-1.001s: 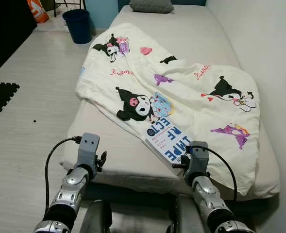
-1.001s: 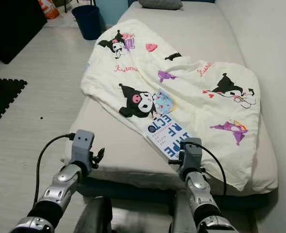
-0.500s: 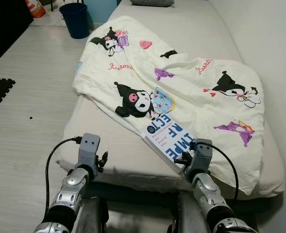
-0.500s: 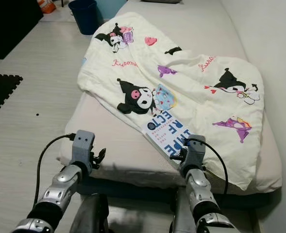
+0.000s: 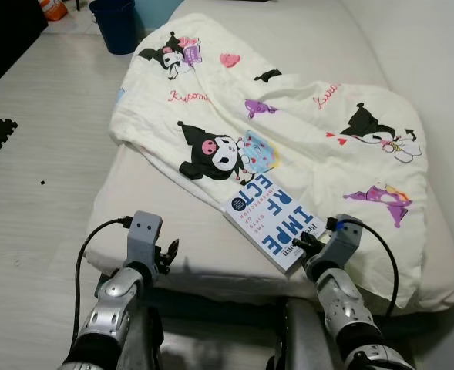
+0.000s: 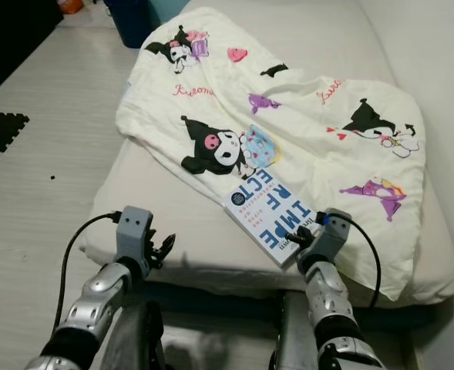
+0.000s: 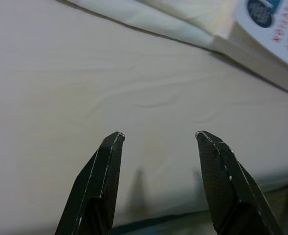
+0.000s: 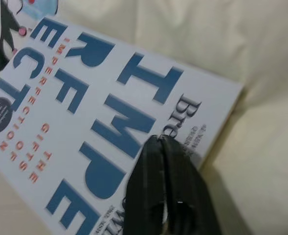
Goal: Clean up the room
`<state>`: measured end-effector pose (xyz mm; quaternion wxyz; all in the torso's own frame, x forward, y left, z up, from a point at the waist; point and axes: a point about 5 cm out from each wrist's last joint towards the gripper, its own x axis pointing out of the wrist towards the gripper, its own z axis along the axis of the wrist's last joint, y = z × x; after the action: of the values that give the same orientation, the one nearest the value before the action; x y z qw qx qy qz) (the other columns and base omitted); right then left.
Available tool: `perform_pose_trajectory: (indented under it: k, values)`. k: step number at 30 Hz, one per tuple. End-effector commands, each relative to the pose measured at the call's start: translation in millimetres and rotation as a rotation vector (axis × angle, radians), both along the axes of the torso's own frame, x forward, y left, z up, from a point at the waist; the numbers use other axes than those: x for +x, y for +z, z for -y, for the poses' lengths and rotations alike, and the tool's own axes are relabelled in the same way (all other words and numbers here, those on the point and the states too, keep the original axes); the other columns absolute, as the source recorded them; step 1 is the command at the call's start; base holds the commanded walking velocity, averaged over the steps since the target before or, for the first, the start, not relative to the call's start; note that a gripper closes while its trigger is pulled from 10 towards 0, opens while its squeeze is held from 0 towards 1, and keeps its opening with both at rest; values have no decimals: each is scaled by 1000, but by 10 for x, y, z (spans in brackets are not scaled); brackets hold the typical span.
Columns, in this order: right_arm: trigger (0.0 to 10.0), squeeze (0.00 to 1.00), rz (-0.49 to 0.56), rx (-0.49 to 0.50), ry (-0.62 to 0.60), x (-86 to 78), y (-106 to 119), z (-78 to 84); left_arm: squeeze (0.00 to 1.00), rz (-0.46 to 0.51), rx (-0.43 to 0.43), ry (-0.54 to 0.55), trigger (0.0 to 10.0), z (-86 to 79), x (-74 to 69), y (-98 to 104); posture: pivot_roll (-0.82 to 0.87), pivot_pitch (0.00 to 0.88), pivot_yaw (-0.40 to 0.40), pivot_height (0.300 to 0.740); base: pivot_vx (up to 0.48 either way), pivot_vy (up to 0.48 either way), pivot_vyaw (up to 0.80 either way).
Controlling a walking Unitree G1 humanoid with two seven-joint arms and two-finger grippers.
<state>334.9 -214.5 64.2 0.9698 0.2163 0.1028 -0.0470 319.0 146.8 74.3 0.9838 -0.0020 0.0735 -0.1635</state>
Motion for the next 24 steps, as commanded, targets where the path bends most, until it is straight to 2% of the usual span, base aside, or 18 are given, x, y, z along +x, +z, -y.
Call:
perform_pose_trajectory:
  k: [1,7,10,17,20,22,23,24]
  values:
    - [10000,1000,-54,63,-8,-52,-63,97,0,-30,-28,-39,10000,32,-69,-57,55,274,12,537,0,0,0]
    - [10000,1000,-156,77,71,-133,-116,228,0,-31,-62,-92,10000,68,-123,-52,51,271,11,537,0,0,0]
    - [10000,1000,-161,82,78,-151,-118,243,0,-32,-66,-99,10000,72,-133,-51,51,271,11,537,0,0,0]
    - [10000,1000,-270,156,124,-307,-207,282,0,-46,-104,-139,10000,111,-178,-35,51,262,14,537,0,0,0]
    - [10000,1000,-285,228,122,-335,-211,266,0,-54,-128,-152,10000,123,-190,-27,50,262,17,537,0,0,0]
    - [10000,1000,-298,334,135,-360,-218,199,0,-61,-158,-159,10000,131,-197,-17,48,255,18,537,0,0,0]
    - [10000,1000,-298,334,135,-360,-218,199,0,-61,-158,-159,10000,131,-197,-17,48,255,18,537,0,0,0]
    - [10000,1000,-288,399,134,-359,-213,157,0,-63,-170,-160,10000,134,-197,-12,48,255,18,537,0,0,0]
